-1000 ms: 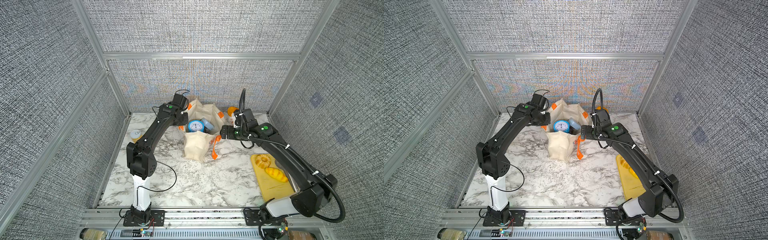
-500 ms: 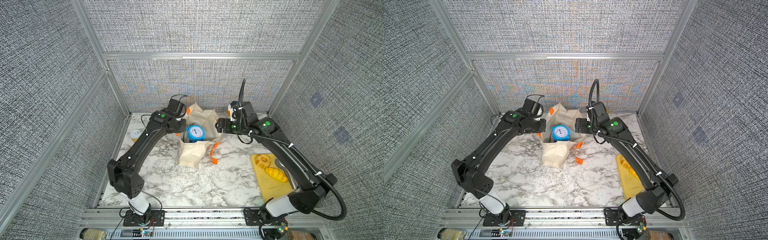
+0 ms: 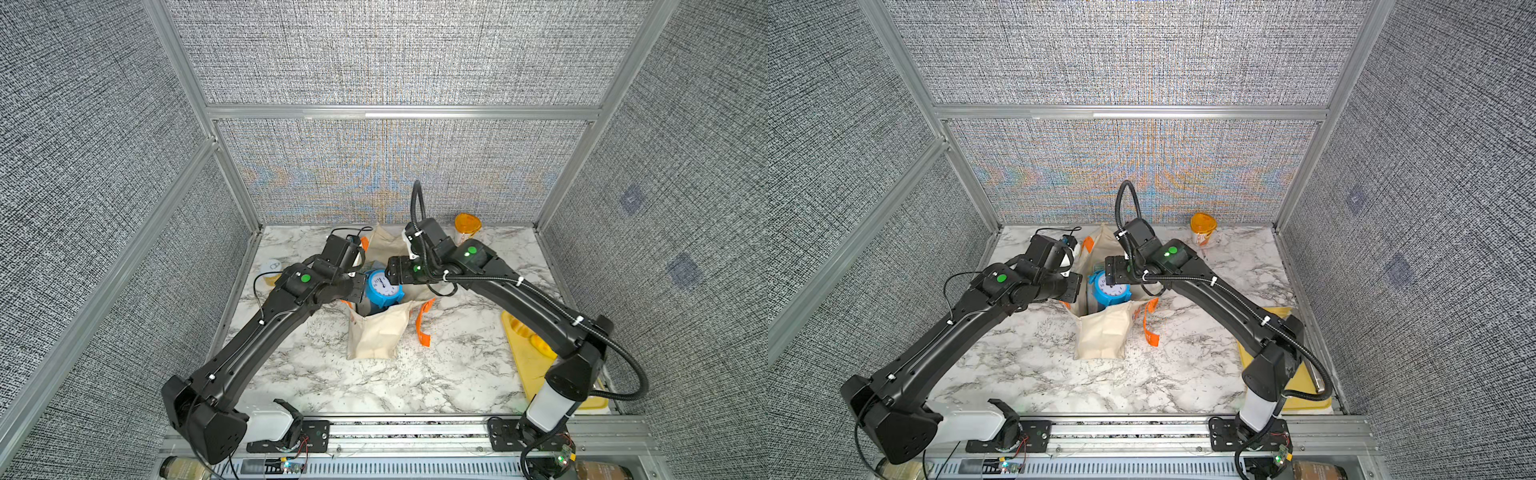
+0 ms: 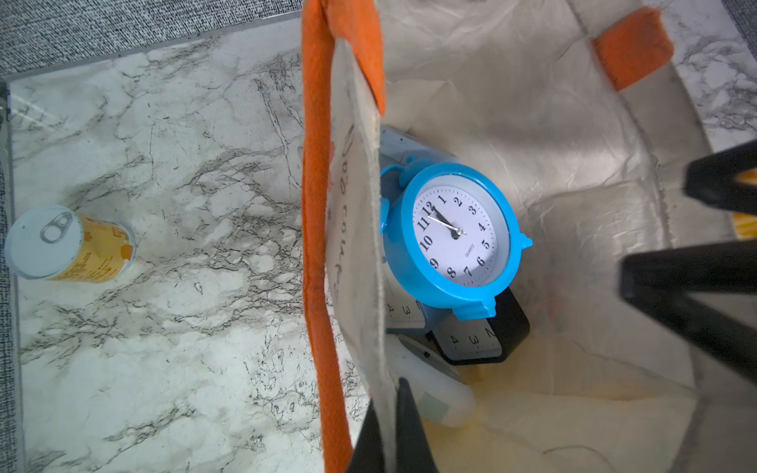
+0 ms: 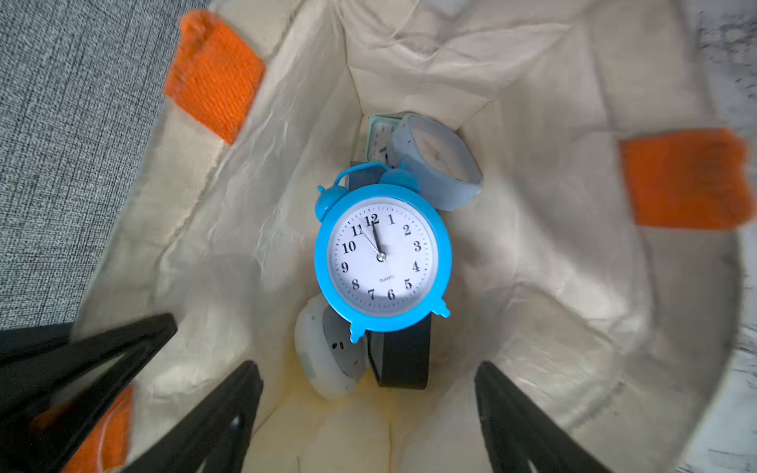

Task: Take the alarm clock out of the canvas bag
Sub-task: Move the canvas bag to the center of the board, then pick up the canvas bag from the center of the board.

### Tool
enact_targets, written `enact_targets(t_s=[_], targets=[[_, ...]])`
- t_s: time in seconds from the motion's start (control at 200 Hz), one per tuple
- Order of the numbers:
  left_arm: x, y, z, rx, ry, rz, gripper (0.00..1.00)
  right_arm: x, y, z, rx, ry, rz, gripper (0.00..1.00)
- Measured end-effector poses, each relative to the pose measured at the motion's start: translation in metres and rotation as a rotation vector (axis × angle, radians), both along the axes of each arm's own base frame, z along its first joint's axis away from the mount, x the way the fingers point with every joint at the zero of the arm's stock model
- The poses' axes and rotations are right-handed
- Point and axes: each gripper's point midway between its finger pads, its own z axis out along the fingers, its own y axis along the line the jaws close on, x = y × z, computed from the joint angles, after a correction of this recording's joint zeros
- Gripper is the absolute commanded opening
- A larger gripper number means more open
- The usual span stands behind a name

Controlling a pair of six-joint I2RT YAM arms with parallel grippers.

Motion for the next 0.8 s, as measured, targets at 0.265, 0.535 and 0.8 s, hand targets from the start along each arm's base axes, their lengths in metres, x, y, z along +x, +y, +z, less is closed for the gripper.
enact_targets(t_s=[0.265,0.535,0.8], targets=[[-0.001,0.013,0.001,0.046,-0.097,-0.009,0.00,-0.060,0.023,-0.028,-0.057,0.102,0.144,0.73],[0.017,0.010,0.011,0.065,-0.168,0.005,0.00,-0.128,0.032,-0.056,-0.084,0.198,0.260,0.73],[0.028,-0.003,0.020,0.031,-0.222,-0.031,0.00,-0.135,0.032,-0.072,-0.091,0.245,0.261,0.83]])
